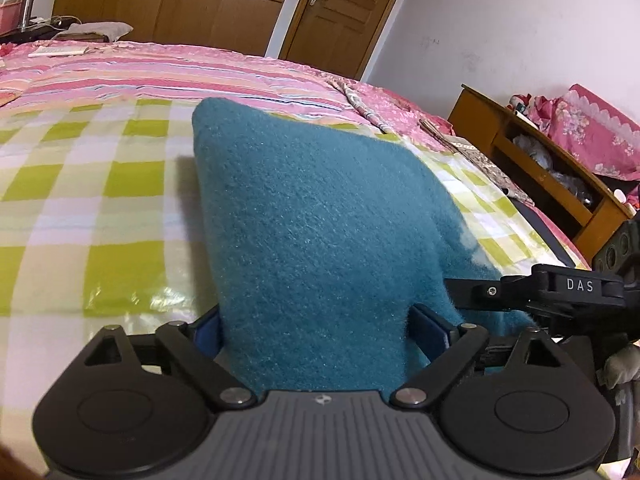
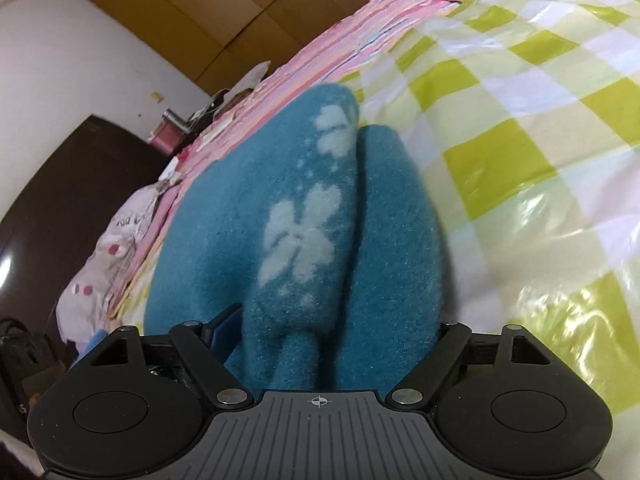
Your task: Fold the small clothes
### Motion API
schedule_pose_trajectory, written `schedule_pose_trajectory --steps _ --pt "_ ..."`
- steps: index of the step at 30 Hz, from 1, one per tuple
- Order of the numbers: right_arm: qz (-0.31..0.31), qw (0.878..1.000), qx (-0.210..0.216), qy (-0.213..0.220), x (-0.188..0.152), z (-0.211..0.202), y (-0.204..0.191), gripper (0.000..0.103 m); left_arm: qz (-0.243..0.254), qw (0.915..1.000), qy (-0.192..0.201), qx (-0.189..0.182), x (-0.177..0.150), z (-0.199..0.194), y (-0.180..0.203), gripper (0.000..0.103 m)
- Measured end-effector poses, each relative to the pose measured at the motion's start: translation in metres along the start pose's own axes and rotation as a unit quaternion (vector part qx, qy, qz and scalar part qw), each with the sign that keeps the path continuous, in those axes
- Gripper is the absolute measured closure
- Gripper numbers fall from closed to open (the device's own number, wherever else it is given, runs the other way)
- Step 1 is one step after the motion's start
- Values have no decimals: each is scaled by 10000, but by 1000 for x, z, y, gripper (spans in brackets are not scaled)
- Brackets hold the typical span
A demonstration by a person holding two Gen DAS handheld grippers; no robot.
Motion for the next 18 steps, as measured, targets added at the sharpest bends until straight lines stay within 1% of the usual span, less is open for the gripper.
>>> schedule_pose_trajectory --steps 1,3,5,7,10,11,12,13,14,16,18 --pt "53 10000 38 -53 -4 -3 -2 25 -23 10000 -21 -11 -2 -6 1 8" --pt "49 9999 94 -95 -13 -12 -10 33 -43 10000 -41 -14 -10 -25 4 10" --pt "18 9997 212 -134 -24 -24 -22 37 -133 9999 -23 35 -19 -46 6 11" --pt "9 9990 375 -231 -41 -34 -37 40 -227 9997 6 94 -30 -71 7 11" --pt "37 9970 618 -468 -79 -52 -52 42 -328 9991 -69 260 -55 -102 6 11" --pt "-84 9971 558 -519 -92 -54 -55 43 -331 9987 -144 371 -66 -106 5 11" --pt "-236 9977 367 -514 -102 -53 -55 42 -228 9981 -224 527 -74 -106 3 12" --pt "-394 9982 148 -420 -108 -51 -54 41 -36 9974 -214 691 -78 -106 5 11" --pt "-411 9985 85 -354 -109 -51 -53 41 129 9966 -167 799 -77 -107 9 12" --pt "-303 9989 -75 -339 -105 -59 -51 41 240 9953 -164 921 -72 -111 13 12" --pt "-531 9979 -383 -20 -98 -81 -53 42 310 9942 -95 1029 -65 -120 14 13"
Point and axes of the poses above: each gripper's, at about its wrist camera, not at the fingertips, and z roughly the way its jaws point, y to its right, x to its top, the point moved 10 cm from there along z, roughly the way its jaws point, and after that the axes turned 10 degrees about -x, right-handed, at the moved point
